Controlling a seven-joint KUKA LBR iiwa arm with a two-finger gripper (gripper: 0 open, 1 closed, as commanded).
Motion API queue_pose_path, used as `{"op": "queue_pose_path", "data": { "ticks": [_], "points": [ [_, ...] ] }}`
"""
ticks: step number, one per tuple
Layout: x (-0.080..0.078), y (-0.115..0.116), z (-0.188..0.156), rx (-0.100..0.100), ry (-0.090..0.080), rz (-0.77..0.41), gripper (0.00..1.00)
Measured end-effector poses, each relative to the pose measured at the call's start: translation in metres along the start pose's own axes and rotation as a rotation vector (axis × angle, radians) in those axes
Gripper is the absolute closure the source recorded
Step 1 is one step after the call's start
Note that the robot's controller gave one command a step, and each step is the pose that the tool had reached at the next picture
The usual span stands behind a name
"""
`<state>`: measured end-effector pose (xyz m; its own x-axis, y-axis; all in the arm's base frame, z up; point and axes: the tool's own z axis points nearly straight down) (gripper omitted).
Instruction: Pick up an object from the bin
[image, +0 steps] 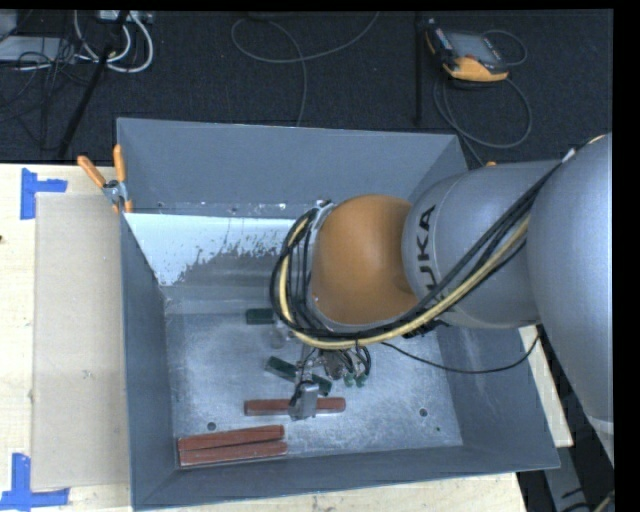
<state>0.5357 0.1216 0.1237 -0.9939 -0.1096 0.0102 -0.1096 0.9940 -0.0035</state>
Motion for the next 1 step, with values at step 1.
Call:
{"op": "queue_pose_path", "data": {
  "ticks": [1],
  "points": [
    [-0.0518, -0.0283, 0.0537, -0.004, -0.017, -0.144, 0.0]
  ]
}}
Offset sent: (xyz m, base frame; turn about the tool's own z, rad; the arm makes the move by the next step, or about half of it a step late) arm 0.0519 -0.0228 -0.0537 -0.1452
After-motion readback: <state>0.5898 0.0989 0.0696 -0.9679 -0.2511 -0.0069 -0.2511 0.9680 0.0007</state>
